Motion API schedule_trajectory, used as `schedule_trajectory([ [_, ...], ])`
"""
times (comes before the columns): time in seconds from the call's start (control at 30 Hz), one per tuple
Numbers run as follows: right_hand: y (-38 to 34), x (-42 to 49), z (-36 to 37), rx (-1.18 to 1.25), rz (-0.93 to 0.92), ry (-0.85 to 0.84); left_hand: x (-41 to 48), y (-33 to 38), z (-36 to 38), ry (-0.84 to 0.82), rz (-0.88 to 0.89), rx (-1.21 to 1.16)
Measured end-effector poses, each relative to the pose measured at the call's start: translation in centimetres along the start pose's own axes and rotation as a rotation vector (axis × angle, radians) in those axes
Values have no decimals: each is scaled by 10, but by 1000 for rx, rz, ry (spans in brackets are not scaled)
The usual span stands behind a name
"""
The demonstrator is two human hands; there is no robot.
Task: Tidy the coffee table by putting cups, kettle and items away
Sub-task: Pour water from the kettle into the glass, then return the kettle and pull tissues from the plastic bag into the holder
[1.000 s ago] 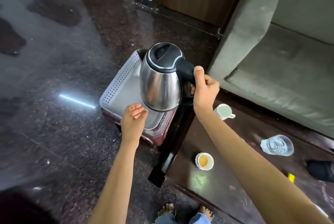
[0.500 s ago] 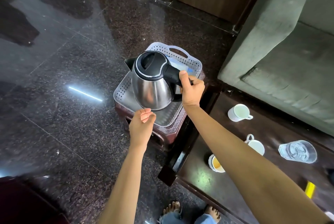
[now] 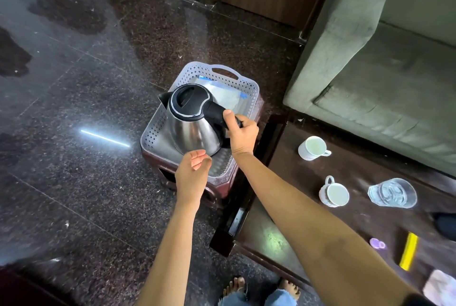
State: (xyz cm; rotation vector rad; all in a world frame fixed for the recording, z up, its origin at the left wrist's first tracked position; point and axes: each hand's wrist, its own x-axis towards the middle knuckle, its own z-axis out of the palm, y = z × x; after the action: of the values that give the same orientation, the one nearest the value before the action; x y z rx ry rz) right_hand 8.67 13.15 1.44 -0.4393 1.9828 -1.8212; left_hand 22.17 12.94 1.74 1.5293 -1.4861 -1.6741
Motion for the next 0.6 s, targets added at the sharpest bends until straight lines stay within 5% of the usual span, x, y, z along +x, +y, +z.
schedule_trajectory([
  [0.47,2,23,-21,49,163,-238,1,-7,37,-78,4,9],
  [0.6,5,74,-34,-279,138,-171,1,-8,57,-131,-1,28],
])
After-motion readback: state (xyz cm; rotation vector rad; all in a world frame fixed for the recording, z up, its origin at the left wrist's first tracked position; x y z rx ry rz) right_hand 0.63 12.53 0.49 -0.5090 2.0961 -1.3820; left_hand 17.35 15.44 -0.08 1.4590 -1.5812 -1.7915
